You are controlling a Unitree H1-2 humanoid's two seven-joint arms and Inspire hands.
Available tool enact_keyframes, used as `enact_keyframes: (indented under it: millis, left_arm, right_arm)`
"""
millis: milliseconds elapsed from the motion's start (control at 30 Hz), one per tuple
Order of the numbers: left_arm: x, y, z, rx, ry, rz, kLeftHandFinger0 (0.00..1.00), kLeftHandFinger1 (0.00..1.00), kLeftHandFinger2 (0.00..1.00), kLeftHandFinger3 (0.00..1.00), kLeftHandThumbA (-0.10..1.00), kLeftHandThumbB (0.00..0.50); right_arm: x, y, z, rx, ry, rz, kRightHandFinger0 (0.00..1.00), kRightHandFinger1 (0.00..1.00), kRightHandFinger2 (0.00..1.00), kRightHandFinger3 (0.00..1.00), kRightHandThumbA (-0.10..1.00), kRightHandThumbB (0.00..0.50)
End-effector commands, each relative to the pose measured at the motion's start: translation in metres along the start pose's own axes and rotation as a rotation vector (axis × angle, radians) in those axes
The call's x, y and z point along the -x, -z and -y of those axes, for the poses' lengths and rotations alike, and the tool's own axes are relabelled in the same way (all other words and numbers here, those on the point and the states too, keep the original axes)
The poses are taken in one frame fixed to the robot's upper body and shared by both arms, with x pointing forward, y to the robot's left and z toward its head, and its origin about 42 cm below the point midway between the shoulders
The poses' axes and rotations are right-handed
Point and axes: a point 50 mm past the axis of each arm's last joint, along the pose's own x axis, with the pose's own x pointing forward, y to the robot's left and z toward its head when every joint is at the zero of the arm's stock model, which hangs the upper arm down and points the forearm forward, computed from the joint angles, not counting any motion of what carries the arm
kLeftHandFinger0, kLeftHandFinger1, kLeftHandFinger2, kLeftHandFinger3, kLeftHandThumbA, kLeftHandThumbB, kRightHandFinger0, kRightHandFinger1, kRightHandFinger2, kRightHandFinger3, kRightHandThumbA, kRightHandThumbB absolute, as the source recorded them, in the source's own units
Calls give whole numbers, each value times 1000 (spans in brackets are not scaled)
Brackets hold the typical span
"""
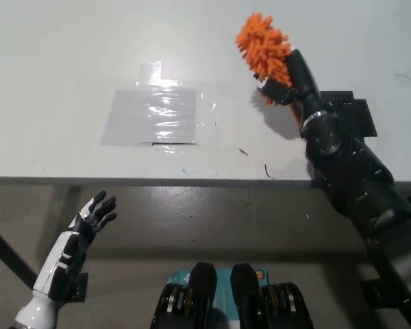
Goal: The robot uses it right hand to pick up an extended orange duster kept in the middle of the desk and presses its handle against the desk to collapse it
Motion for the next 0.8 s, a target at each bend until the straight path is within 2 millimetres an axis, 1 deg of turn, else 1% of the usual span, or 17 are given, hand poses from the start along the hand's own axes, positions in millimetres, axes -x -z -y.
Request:
enact_keyframes:
  millis: [0, 33, 67, 167, 200, 233, 267, 300, 400, 433, 467, 533, 567, 633, 667, 733, 767]
  left_arm:
    - [-8, -15, -11, -40, -1, 81, 1000, 1000, 1000, 1000, 1000, 295]
    - [-8, -15, -12, -44, -3, 81, 1000, 1000, 1000, 1000, 1000, 295]
    - [-8, -15, -12, -46, -4, 81, 1000, 1000, 1000, 1000, 1000, 293]
    - [-8, -15, -12, -46, -4, 81, 1000, 1000, 1000, 1000, 1000, 293]
    - [-8, -16, -12, -47, -2, 84, 1000, 1000, 1000, 1000, 1000, 283]
    - [-8, -16, -12, -47, -2, 84, 1000, 1000, 1000, 1000, 1000, 283]
    - [-8, -16, -14, -46, -6, 85, 1000, 1000, 1000, 1000, 1000, 290]
    - [-8, -17, -14, -47, -9, 85, 1000, 1000, 1000, 1000, 1000, 291]
    - [-8, -17, -15, -47, -9, 85, 1000, 1000, 1000, 1000, 1000, 292]
    - [-8, -16, -14, -41, -9, 83, 1000, 1000, 1000, 1000, 1000, 292]
    - [-6, -14, -13, -31, -8, 80, 1000, 1000, 1000, 1000, 1000, 292]
    - [-6, -14, -13, -31, -8, 80, 1000, 1000, 1000, 1000, 1000, 292]
    - [-4, -14, -13, -35, -7, 75, 1000, 1000, 1000, 1000, 1000, 293]
    - [-1, -13, -13, -38, -8, 66, 1000, 1000, 1000, 1000, 1000, 294]
    - [1, -12, -12, -35, -14, 61, 1000, 1000, 1000, 1000, 1000, 297]
    - [3, -11, -11, -30, -18, 58, 1000, 1000, 1000, 1000, 1000, 307]
    - [3, -10, -10, -21, -22, 58, 1000, 1000, 1000, 1000, 1000, 321]
  right_arm:
    - [37, 90, 23, 216, -186, -485, 0, 233, 454, 297, 103, 52]
    - [38, 93, 26, 232, -190, -509, 102, 378, 613, 515, 69, 49]
    - [39, 94, 27, 238, -191, -516, 170, 441, 646, 566, 48, 47]
    - [39, 94, 27, 240, -193, -519, 161, 438, 632, 560, 47, 45]
    - [42, 102, 37, 262, -202, -540, 609, 779, 803, 672, -11, 72]
    - [42, 101, 37, 263, -202, -540, 590, 745, 745, 673, -11, 68]
    - [46, 108, 43, 280, -206, -550, 614, 802, 836, 783, 36, 32]
    - [48, 111, 46, 288, -213, -557, 732, 876, 868, 889, 65, 42]
    - [48, 111, 46, 289, -215, -559, 723, 860, 853, 896, 68, 44]
    - [51, 116, 51, 300, -213, -579, 536, 630, 603, 747, 64, 9]
    - [56, 124, 58, 317, -210, -608, 335, 468, 550, 726, 61, 17]
    - [56, 124, 58, 318, -211, -609, 272, 397, 480, 684, 60, 4]
    - [55, 123, 62, 298, -177, -592, 254, 367, 392, 493, 52, 23]
    - [52, 120, 69, 272, -125, -565, 228, 328, 333, 381, 40, 31]
    - [41, 105, 76, 250, -62, -486, 13, 115, 160, 187, 56, 85]
    - [29, 89, 83, 215, -16, -413, 0, 25, 66, 78, 74, 125]
    - [13, 62, 94, 184, 31, -301, 0, 5, 39, 26, 71, 129]
